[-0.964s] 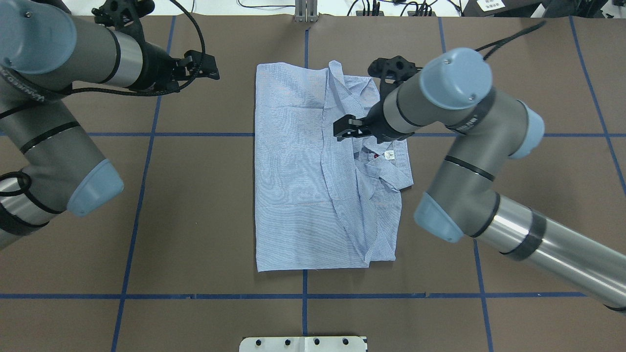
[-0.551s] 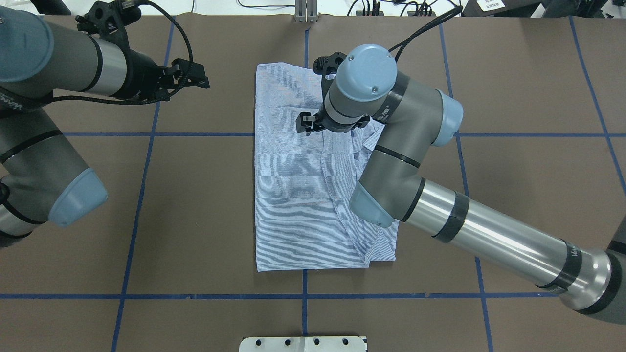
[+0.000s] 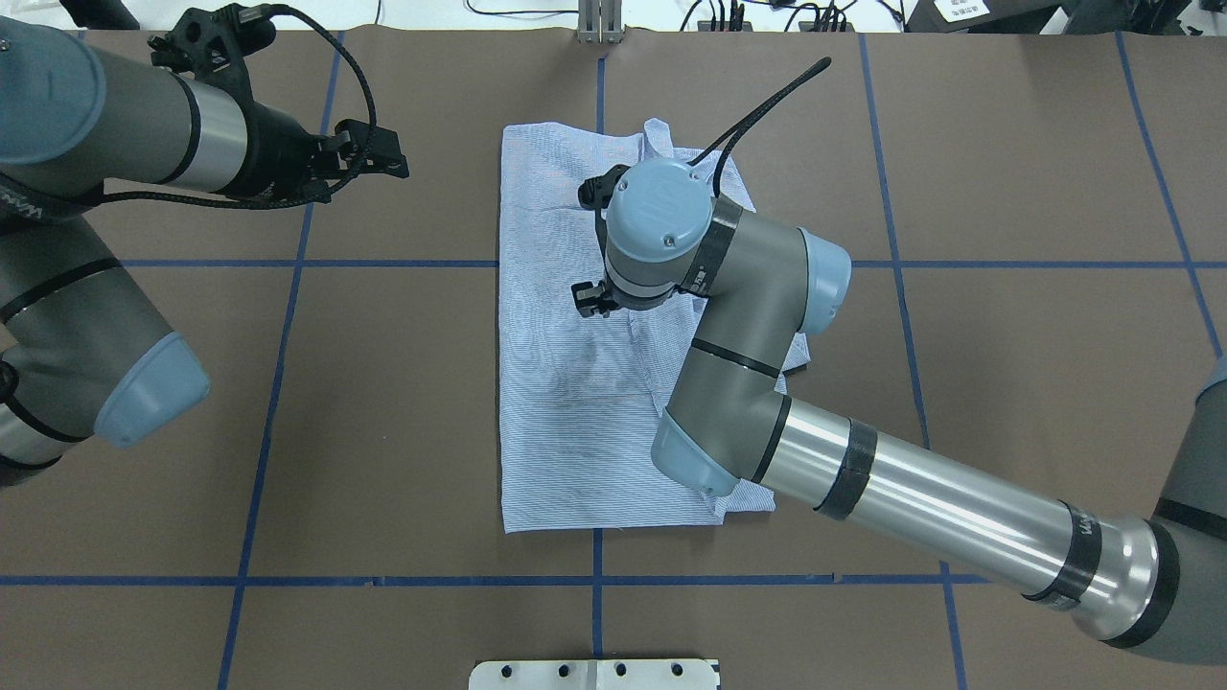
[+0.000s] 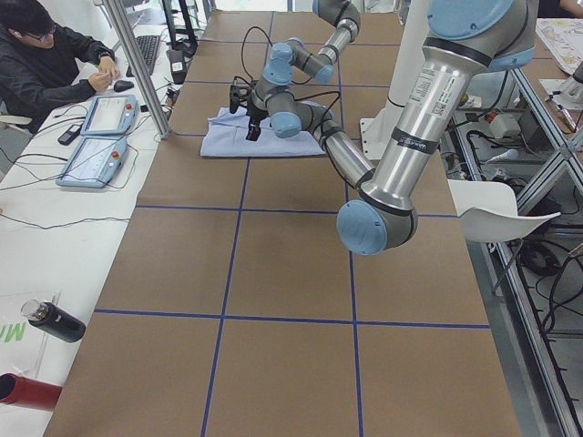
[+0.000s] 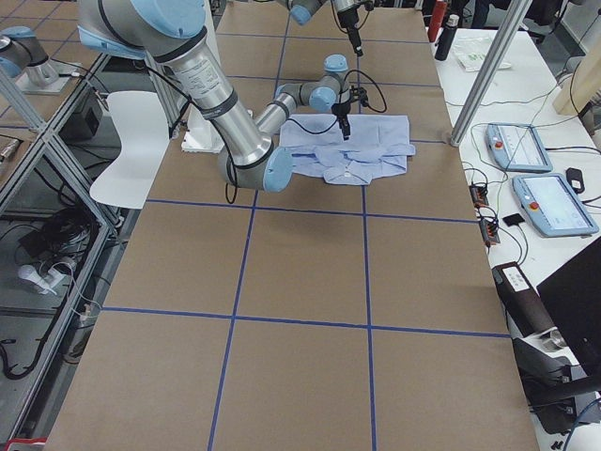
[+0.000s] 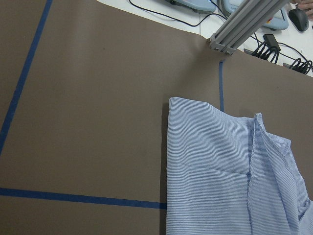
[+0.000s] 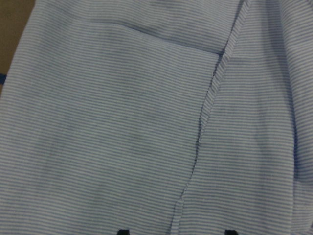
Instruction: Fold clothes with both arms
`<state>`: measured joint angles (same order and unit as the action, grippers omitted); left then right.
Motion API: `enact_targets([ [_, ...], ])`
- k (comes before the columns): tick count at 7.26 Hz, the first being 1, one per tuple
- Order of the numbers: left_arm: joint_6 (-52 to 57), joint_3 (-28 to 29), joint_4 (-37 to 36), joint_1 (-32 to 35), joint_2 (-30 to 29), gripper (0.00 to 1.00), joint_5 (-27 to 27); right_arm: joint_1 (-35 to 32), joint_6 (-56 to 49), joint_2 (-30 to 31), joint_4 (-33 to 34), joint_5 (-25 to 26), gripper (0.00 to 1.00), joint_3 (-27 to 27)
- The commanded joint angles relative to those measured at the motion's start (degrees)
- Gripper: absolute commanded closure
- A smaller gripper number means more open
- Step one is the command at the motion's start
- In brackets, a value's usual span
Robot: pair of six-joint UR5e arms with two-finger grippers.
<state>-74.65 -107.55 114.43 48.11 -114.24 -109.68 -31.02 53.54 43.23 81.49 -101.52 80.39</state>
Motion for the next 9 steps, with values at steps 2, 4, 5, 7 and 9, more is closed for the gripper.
enact_targets([
  [2,-0.49,-0.03,0.0,-0.12,-0.1,0.0,-0.01,1.31,-4.47,0.54,1.9,2.11,0.64,-0.41],
  [4,-0.49,0.06,0.0,-0.21,-0.1,0.0,-0.09,1.31,-5.9,0.54,2.44,2.55,0.65,-0.41],
  [5,-0.41,0.15,0.0,-0.21,-0.01,0.0,-0.01,1.31,-5.9,0.28,2.36,2.55,0.65,-0.5],
  [7,-0.4,0.32,0.0,-0.21,-0.01,0.0,-0.01,1.92,-5.81,-0.16,2.18,2.73,0.62,-0.59],
  [9,-0.4,0.32,0.0,-0.21,-0.01,0.0,-0.09,2.45,-5.72,-0.08,2.09,3.6,0.61,-0.67],
])
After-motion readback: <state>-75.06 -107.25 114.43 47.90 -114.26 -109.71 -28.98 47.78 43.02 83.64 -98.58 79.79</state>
